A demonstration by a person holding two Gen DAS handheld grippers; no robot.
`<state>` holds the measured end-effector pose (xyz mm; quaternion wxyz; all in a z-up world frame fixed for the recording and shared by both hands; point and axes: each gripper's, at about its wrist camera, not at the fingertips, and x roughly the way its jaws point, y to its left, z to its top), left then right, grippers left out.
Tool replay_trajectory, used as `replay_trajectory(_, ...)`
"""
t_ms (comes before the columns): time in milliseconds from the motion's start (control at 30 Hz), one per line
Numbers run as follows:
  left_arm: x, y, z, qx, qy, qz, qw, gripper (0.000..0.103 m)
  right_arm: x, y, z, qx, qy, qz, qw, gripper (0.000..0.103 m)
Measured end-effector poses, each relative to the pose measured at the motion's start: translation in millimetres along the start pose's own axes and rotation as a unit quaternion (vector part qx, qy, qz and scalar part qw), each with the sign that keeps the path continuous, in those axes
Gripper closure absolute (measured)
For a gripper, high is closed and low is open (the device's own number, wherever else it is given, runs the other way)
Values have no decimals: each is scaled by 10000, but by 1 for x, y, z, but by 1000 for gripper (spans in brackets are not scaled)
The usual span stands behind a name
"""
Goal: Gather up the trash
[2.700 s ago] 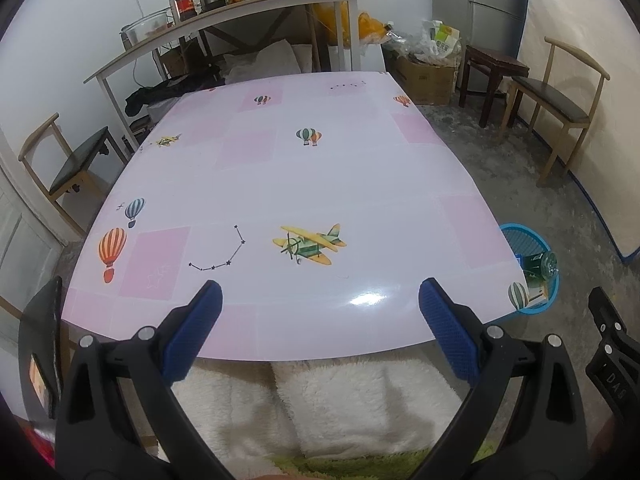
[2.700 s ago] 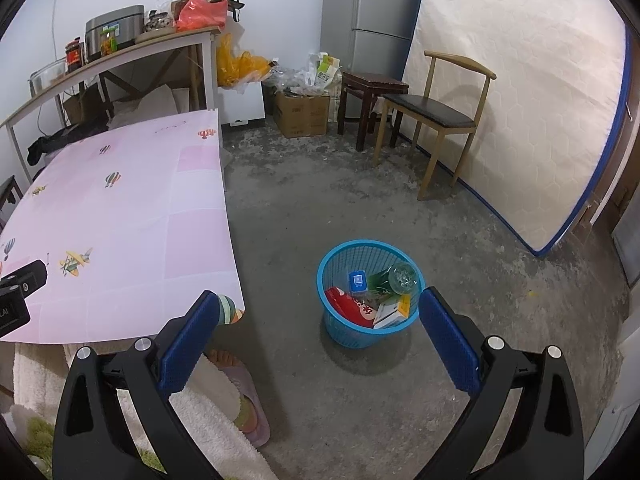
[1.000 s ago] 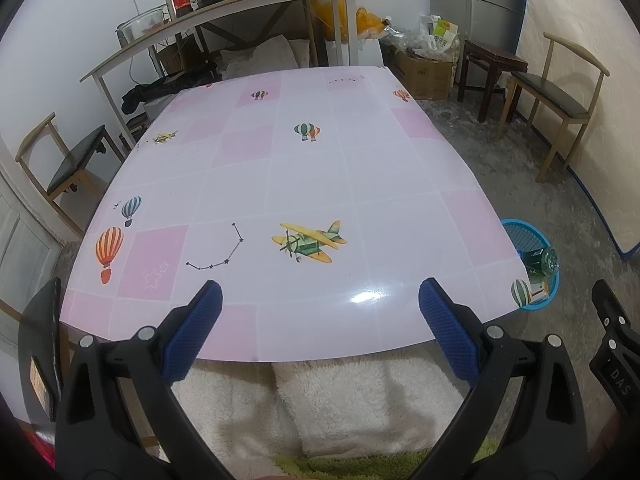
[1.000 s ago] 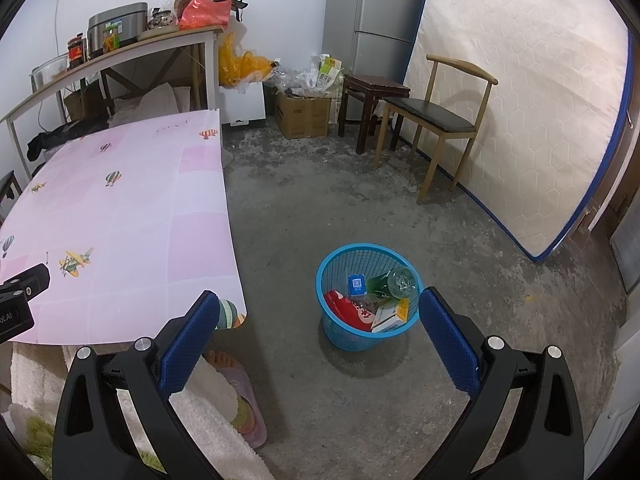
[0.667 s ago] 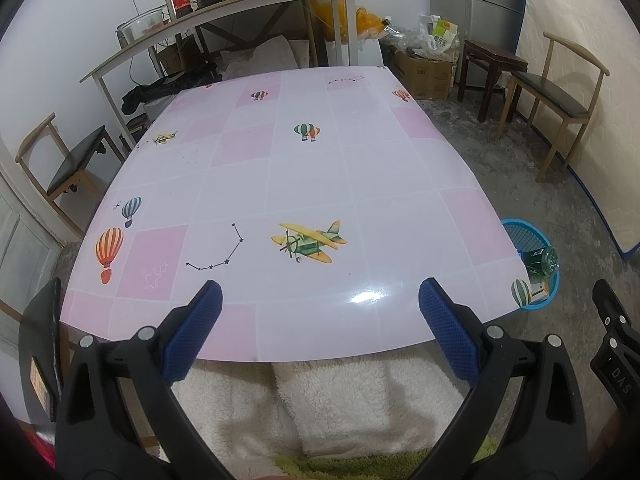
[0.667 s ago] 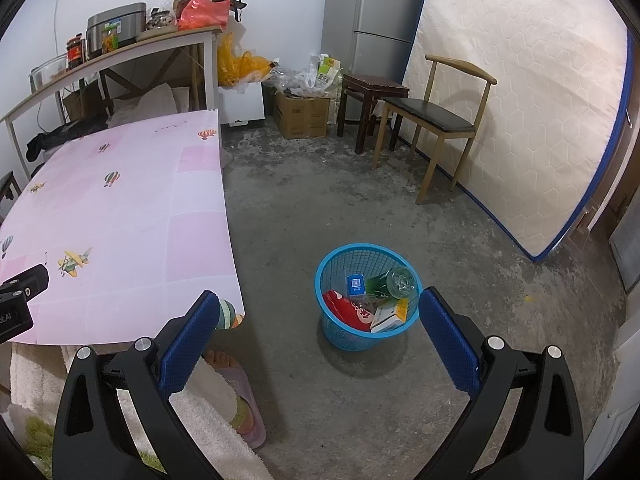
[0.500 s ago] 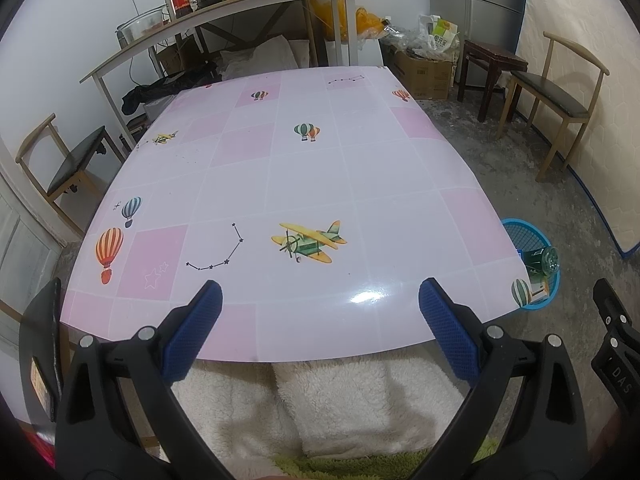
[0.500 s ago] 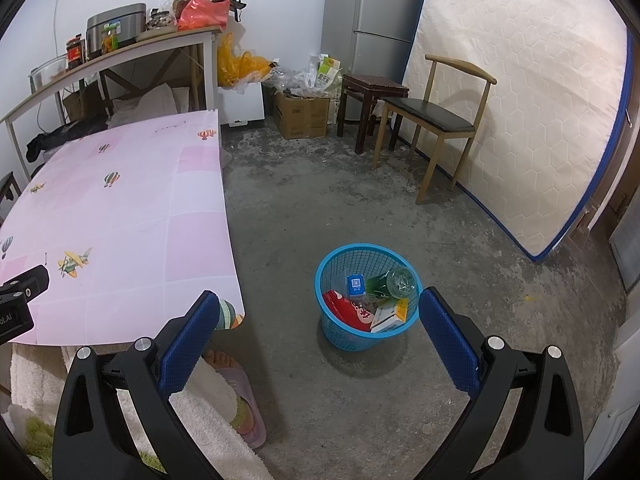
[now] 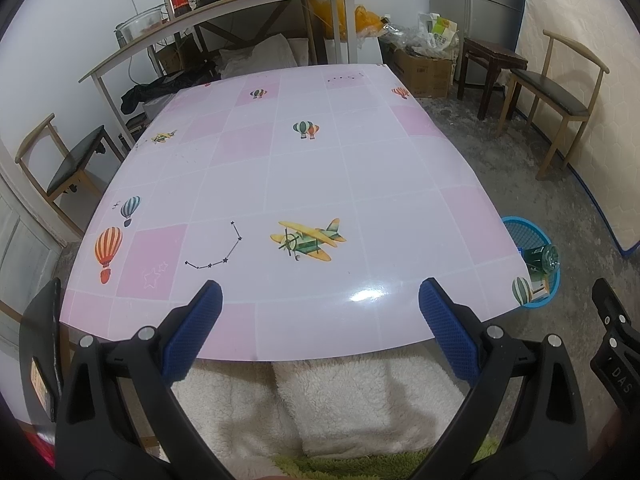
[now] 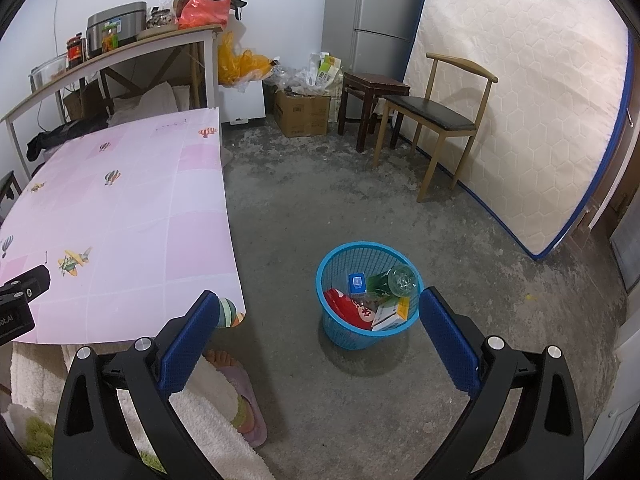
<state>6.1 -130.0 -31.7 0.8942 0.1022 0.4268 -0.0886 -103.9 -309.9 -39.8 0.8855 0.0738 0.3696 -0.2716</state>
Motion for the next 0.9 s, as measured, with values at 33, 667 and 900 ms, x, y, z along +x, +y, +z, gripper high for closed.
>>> replay_trajectory(33, 0, 0, 0, 0, 0, -2, 10000, 8, 0, 0, 0, 3, -2, 1, 10000, 6)
replay_trajectory(667, 3, 1, -2, 26, 39, -12, 10000, 8, 1, 0, 0, 2, -11, 4, 10000, 6)
replay_trajectory(900, 6, 2, -5, 47, 69, -32, 10000, 8, 0, 0, 0, 0, -11, 1, 10000, 6)
